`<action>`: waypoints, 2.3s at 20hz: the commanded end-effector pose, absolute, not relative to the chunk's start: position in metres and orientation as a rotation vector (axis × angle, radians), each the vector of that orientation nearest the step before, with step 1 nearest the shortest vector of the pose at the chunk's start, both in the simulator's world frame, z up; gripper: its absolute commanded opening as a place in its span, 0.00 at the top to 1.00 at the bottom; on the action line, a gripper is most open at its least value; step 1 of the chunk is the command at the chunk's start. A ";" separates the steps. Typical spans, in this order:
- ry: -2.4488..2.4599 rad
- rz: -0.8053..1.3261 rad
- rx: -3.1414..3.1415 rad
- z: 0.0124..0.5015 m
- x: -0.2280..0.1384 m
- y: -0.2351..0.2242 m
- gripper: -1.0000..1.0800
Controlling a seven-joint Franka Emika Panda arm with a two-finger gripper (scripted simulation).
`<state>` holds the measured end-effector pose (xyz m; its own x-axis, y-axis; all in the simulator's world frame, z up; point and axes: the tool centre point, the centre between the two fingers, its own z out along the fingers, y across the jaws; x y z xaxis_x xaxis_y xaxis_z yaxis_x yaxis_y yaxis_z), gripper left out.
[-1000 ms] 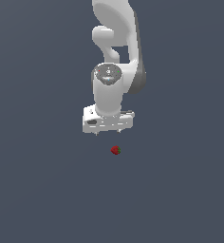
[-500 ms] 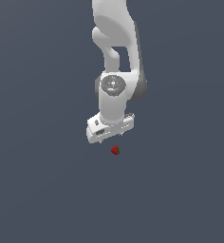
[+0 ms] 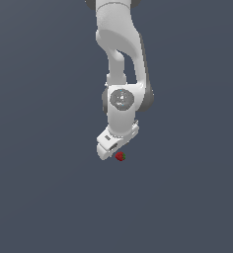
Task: Pick up the object and move it to a goal position.
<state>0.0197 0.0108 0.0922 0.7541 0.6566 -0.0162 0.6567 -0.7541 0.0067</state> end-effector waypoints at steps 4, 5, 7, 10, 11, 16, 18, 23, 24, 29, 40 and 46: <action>1.265 -0.009 2.870 0.081 0.023 0.018 0.04; 1.286 -0.007 2.862 0.079 0.023 0.018 0.04; 1.323 -0.005 2.847 0.077 0.024 0.020 0.04; 1.360 -0.002 2.831 0.074 0.024 0.022 0.04; 1.367 -0.001 2.828 0.073 0.024 0.022 0.04; 1.370 -0.001 2.827 0.073 0.024 0.022 0.04; 1.370 -0.001 2.827 0.069 0.024 0.022 0.04; 1.374 -0.001 2.825 0.049 0.023 0.022 0.04; 1.375 -0.001 2.824 0.043 0.023 0.022 0.04; 1.377 0.000 2.823 0.024 0.023 0.022 0.04; 1.377 0.000 2.823 0.023 0.024 0.022 1.00; 1.377 0.000 2.823 0.024 0.023 0.022 1.00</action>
